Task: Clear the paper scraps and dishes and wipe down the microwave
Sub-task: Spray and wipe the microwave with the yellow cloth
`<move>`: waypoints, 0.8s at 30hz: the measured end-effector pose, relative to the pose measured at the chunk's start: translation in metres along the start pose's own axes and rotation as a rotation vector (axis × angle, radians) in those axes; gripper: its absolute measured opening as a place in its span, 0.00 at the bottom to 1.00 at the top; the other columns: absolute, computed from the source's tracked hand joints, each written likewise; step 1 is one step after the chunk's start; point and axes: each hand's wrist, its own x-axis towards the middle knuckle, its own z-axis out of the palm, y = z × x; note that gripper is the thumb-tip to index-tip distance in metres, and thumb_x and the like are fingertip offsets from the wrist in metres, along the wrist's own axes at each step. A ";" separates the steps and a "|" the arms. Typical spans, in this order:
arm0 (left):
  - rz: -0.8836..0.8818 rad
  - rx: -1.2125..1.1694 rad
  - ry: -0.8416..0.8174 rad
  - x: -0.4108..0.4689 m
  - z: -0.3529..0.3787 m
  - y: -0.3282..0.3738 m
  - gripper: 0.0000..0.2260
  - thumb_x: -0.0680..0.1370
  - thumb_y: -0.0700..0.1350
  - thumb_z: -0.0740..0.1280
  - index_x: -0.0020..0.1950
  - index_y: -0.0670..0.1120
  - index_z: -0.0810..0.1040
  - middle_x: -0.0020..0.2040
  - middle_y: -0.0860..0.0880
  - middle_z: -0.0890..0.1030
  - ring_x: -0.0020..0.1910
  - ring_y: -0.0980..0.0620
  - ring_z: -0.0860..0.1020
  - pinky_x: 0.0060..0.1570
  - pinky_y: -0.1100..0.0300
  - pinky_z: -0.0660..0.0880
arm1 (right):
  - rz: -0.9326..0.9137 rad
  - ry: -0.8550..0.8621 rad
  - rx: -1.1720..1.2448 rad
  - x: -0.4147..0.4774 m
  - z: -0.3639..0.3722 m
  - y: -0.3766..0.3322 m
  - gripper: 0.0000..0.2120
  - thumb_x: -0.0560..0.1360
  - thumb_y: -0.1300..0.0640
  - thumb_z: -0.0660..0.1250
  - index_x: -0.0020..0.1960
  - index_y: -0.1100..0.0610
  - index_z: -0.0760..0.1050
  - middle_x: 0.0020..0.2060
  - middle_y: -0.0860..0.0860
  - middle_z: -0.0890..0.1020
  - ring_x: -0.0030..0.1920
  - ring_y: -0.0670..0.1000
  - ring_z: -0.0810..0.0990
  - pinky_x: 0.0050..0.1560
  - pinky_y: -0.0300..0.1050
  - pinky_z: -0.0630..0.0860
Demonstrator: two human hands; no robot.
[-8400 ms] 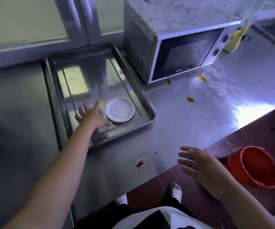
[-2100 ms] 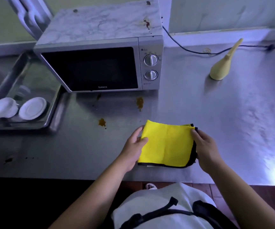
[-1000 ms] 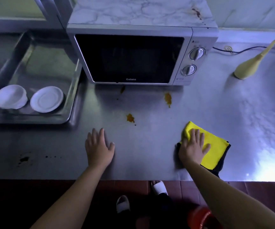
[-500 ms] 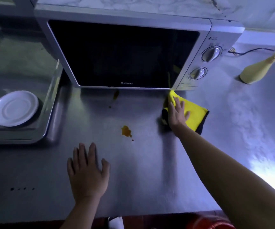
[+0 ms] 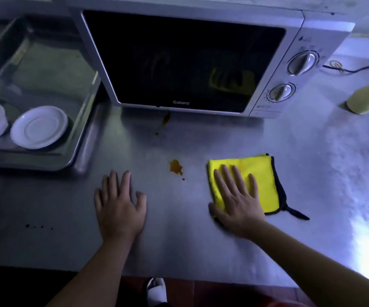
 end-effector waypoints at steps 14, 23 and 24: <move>-0.024 -0.009 -0.067 0.000 -0.004 0.007 0.29 0.74 0.55 0.56 0.75 0.48 0.68 0.76 0.40 0.67 0.76 0.40 0.62 0.74 0.42 0.56 | 0.350 -0.043 0.289 0.025 -0.002 -0.054 0.33 0.78 0.40 0.38 0.80 0.44 0.35 0.79 0.45 0.33 0.78 0.51 0.29 0.73 0.60 0.28; -0.027 0.005 -0.060 0.001 -0.002 0.005 0.27 0.75 0.53 0.55 0.74 0.48 0.69 0.76 0.41 0.66 0.76 0.40 0.62 0.74 0.42 0.57 | 0.179 -0.134 0.752 0.224 -0.050 -0.119 0.28 0.82 0.44 0.46 0.81 0.44 0.50 0.81 0.44 0.47 0.81 0.50 0.43 0.75 0.62 0.33; -0.025 -0.003 -0.050 0.001 -0.001 0.005 0.27 0.75 0.53 0.56 0.74 0.48 0.70 0.76 0.41 0.67 0.76 0.40 0.63 0.74 0.42 0.57 | 0.146 -0.171 0.663 0.236 -0.048 -0.126 0.30 0.80 0.42 0.45 0.81 0.44 0.48 0.81 0.45 0.46 0.81 0.51 0.41 0.75 0.64 0.33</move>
